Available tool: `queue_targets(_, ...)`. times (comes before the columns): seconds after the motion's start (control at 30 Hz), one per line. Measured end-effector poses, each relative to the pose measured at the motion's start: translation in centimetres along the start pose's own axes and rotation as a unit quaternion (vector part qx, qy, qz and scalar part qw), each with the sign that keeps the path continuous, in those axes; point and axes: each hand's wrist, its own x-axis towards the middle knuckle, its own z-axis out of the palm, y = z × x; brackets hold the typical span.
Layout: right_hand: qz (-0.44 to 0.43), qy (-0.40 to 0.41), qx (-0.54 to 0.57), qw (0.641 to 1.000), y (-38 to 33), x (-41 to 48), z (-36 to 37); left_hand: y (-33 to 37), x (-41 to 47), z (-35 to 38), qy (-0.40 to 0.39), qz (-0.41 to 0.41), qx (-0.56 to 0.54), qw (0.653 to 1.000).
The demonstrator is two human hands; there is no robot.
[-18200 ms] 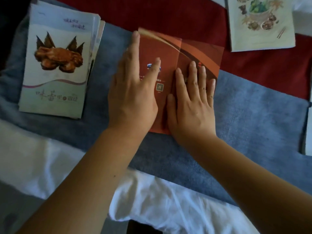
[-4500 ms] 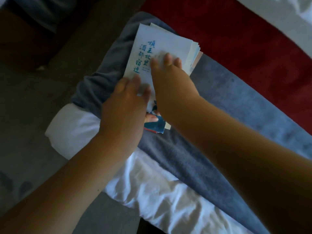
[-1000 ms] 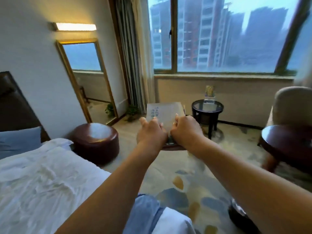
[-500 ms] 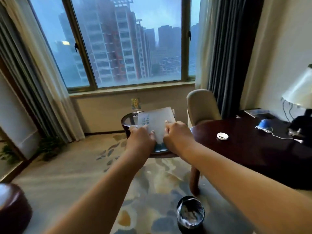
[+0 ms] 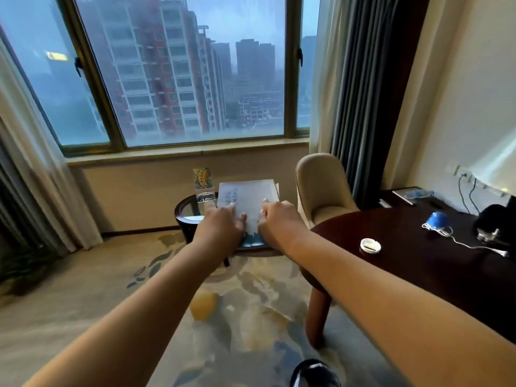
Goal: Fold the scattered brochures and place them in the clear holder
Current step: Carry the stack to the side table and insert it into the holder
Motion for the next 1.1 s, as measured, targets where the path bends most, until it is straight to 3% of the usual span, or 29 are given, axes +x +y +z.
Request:
queue_targets(0.4,0.034,0.001,-0.011,0.999,-5.0,19.6,5.6,-7.7,18.4,-1.6,-0.004,0.013,-0.006,1.000)
queue_targets(0.67,0.006,-0.007,0.016,1.000,-4.5,36.6,9.0,-12.4,34.8,1.1,0.019,0.006,-0.013,1.000)
queue_targets(1.1,-0.026,-0.041,0.039,0.998,-3.7,62.2,18.6,-21.2,57.7,6.0,0.021,-0.062,0.019,0.998)
